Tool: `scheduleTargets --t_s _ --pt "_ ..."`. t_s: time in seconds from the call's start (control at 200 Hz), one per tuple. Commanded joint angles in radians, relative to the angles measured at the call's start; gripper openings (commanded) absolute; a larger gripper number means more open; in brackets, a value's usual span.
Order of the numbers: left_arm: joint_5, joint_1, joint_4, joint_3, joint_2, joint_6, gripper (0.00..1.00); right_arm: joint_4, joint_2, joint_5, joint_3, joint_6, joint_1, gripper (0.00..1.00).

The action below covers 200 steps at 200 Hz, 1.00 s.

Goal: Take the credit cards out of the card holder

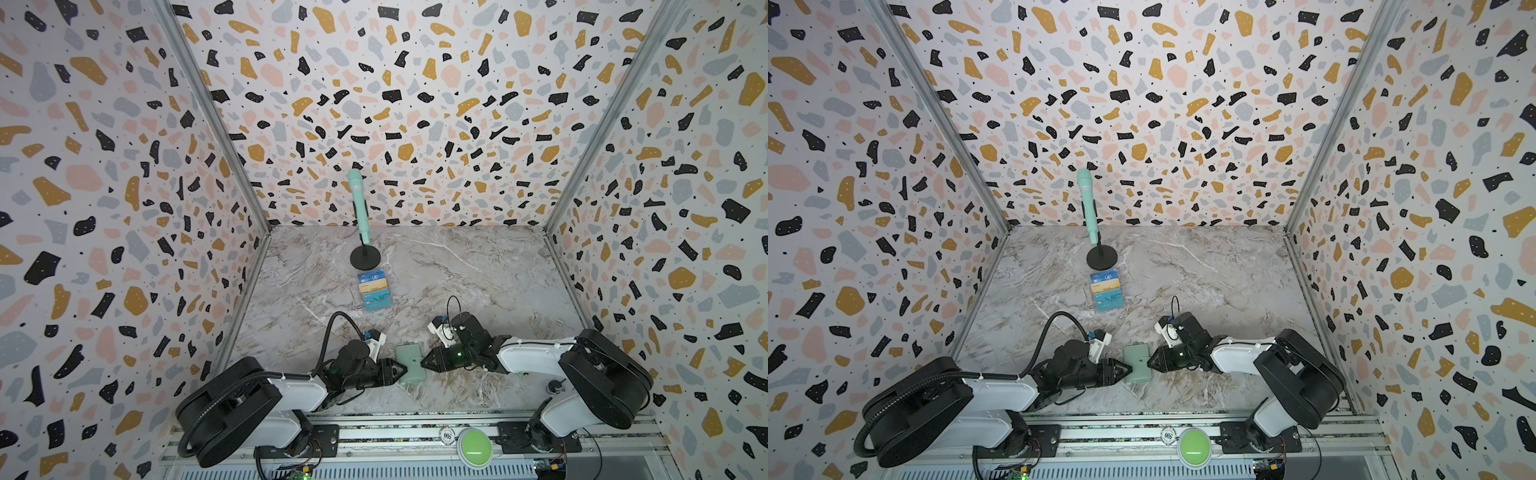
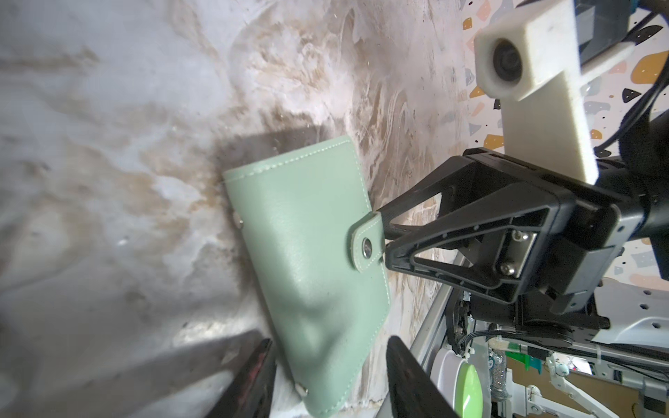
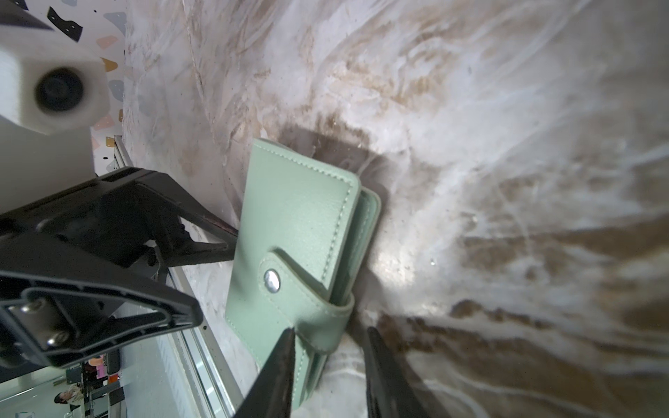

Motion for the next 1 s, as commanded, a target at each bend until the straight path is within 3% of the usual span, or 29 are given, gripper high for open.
scheduleTargets --t_s 0.0,0.34,0.636,0.996 --pt "0.026 -0.009 0.082 0.003 0.022 -0.032 0.52 0.014 0.007 -0.003 -0.012 0.003 0.006 0.33" --pt "0.040 -0.009 0.155 0.014 0.051 -0.068 0.55 0.046 0.045 -0.018 -0.012 0.011 0.006 0.28" --pt "0.043 -0.008 0.232 0.016 0.033 -0.098 0.55 0.143 0.044 -0.100 -0.033 0.034 0.006 0.27" --pt "-0.006 -0.009 0.121 0.036 -0.021 -0.049 0.57 0.270 0.049 -0.204 -0.056 0.081 0.003 0.27"
